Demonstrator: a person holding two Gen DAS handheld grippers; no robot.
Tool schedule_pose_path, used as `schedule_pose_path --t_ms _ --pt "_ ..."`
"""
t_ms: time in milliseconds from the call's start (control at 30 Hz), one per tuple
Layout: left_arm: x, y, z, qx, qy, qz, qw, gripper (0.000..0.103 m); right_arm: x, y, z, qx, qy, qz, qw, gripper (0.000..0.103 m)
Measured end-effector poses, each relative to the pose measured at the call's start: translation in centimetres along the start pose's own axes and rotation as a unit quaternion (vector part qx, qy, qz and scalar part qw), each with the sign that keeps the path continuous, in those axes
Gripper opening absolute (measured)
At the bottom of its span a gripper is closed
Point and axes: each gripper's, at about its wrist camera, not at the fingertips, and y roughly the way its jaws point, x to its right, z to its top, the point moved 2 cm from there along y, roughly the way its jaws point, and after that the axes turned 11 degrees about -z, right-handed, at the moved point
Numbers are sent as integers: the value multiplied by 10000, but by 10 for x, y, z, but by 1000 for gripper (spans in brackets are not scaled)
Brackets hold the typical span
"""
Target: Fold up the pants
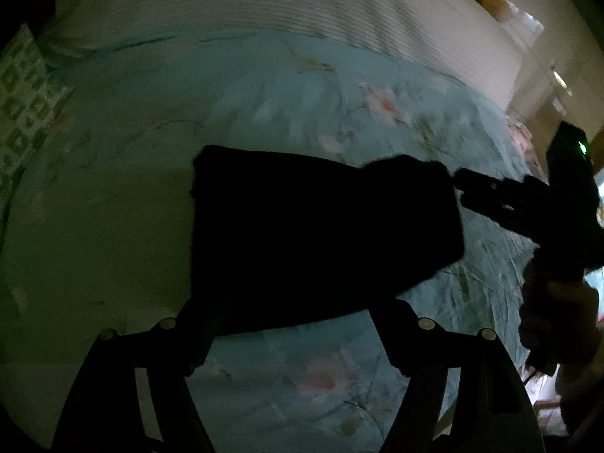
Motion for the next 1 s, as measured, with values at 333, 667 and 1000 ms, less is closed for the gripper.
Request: schedule_pose_path --t_ms 333,667,1000 --pt "-35 -5 13 42 -226 59 9997 75 -22 5 -3 -30 -34 -41 10000 76" --pt "-55 12 26 -74 -529 -61 9986 76 -9 14 -12 -135 285 -175 9993 76" --pt "-70 34 35 -192 -729 -7 9972 76 -4 28 -19 -189 380 -239 9988 76"
